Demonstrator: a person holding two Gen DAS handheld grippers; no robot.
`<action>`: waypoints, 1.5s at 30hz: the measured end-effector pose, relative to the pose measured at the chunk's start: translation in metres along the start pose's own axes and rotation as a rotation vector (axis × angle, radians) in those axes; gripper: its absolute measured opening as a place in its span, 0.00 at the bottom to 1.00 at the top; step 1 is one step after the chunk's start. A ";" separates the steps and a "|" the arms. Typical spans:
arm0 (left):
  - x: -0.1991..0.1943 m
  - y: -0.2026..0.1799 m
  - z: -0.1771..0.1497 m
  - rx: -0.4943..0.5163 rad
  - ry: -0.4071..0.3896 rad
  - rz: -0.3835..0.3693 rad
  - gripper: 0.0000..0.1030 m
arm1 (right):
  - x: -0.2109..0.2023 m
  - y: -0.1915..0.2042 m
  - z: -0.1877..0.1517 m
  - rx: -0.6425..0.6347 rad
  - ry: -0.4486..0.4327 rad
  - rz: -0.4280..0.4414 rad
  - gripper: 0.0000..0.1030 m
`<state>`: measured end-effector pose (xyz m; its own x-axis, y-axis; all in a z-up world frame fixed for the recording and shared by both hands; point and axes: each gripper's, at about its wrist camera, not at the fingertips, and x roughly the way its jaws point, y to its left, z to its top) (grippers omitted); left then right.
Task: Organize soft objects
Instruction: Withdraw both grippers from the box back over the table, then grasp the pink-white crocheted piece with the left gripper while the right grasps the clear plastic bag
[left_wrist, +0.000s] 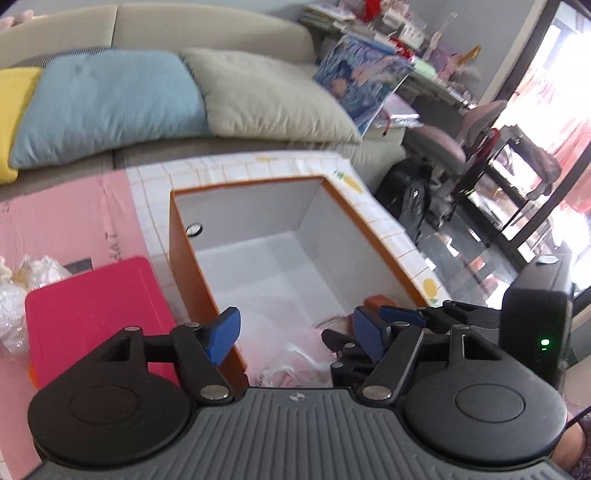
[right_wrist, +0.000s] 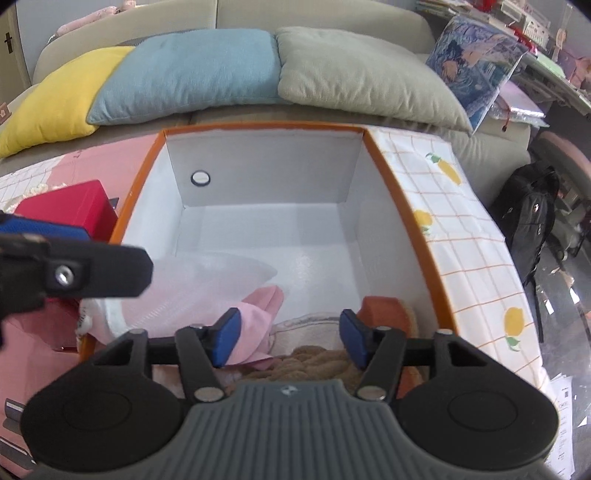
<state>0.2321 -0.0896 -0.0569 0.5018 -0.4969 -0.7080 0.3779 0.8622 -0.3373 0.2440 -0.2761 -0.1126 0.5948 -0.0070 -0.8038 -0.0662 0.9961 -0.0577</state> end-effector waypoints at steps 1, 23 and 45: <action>-0.006 -0.001 0.000 0.001 -0.013 -0.004 0.82 | -0.005 0.001 0.000 -0.004 -0.008 -0.009 0.66; -0.137 0.007 -0.083 0.062 -0.276 0.234 0.81 | -0.104 0.070 -0.047 0.075 -0.215 0.083 0.83; -0.174 0.089 -0.130 -0.014 -0.234 0.419 0.78 | -0.110 0.184 -0.051 -0.225 -0.257 0.287 0.80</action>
<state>0.0775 0.0858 -0.0444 0.7713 -0.1139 -0.6262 0.0961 0.9934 -0.0622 0.1259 -0.0969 -0.0653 0.7049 0.3169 -0.6346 -0.4130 0.9107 -0.0040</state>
